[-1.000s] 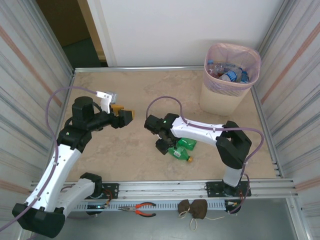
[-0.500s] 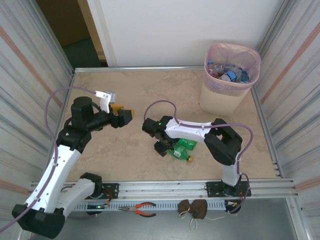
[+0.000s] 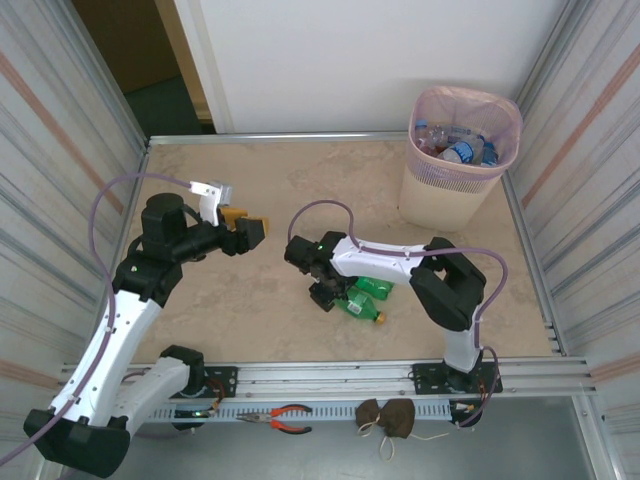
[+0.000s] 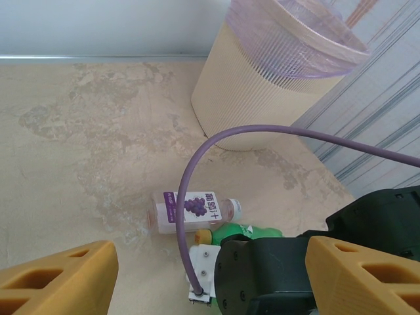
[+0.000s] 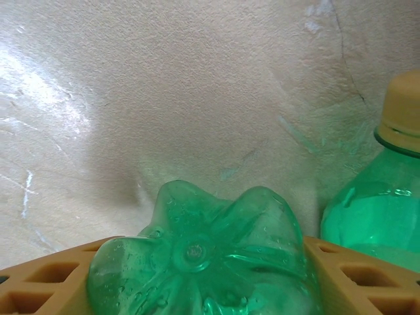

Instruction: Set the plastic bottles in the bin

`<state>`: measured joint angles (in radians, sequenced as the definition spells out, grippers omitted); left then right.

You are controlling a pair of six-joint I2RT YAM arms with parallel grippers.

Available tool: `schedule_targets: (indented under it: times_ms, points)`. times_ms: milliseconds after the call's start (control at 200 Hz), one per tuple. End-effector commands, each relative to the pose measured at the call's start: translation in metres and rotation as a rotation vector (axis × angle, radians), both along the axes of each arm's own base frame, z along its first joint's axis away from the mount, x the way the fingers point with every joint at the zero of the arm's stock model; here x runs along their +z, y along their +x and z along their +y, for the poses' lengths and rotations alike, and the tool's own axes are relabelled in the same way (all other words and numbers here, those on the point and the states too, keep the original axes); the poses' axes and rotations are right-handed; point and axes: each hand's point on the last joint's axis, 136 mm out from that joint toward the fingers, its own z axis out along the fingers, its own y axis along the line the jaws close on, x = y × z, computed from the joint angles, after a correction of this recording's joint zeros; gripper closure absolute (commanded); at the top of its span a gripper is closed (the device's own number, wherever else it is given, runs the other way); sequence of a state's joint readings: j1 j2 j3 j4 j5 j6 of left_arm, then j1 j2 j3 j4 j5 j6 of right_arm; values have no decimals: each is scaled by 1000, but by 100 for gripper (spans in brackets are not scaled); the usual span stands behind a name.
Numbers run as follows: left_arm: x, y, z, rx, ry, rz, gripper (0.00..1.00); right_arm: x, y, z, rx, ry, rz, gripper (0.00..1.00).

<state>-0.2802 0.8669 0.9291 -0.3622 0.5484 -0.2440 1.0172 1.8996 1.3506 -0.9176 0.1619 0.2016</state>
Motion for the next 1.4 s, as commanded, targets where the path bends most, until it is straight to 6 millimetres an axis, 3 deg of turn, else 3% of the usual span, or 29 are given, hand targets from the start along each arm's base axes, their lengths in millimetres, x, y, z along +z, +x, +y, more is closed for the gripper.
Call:
schedule_targets:
  times_ms: [0,306,536,802,1137,1398]
  points:
    - [13,0,4,19,-18,-41,24,35,0,8,-14,83,-34,41]
    - [19,2,4,28,-35,-52,24,111,9,18,-82,354,-79,41]
    - [25,9,2,32,-52,-64,24,186,44,-3,-183,576,-215,42]
    - [30,18,-3,22,-77,-71,25,281,97,-63,-375,827,-466,44]
    - [35,21,-4,21,-83,-86,24,390,141,-167,-547,960,-788,45]
    - [36,23,-5,22,-92,-88,24,445,175,-250,-676,958,-996,45]
